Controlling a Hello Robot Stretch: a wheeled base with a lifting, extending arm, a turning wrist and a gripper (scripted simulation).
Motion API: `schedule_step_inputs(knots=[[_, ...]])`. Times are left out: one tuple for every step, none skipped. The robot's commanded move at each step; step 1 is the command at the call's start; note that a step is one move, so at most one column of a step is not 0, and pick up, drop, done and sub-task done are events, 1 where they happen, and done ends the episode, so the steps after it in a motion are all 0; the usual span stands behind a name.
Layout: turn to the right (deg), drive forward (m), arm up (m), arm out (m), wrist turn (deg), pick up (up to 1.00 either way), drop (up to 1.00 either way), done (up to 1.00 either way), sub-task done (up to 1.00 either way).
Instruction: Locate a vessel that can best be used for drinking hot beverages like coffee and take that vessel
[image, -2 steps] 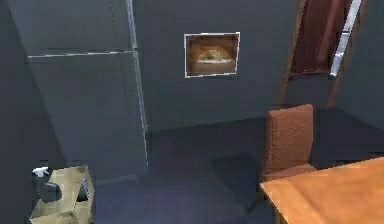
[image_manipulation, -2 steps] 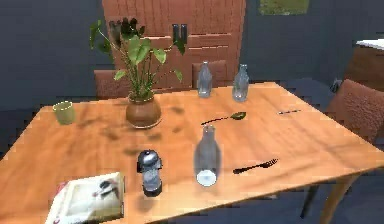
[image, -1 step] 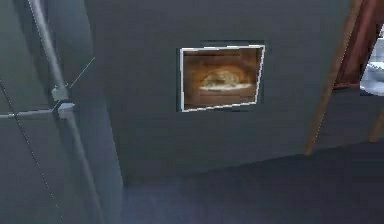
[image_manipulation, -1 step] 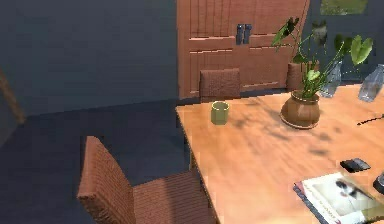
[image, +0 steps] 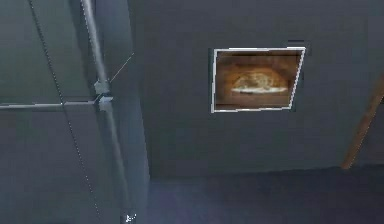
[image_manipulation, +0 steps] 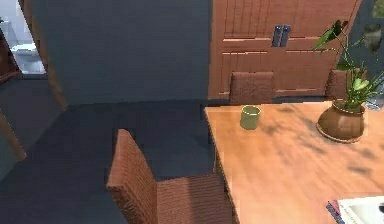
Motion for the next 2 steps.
schedule_step_inputs(knots=[[0.0,0.05,0.0,0.0,0.0,0.0,0.0,0.0,0.0],[39.0,0.0,0.0,0.0,0.0,0.0,0.0,0.0,0.0]])
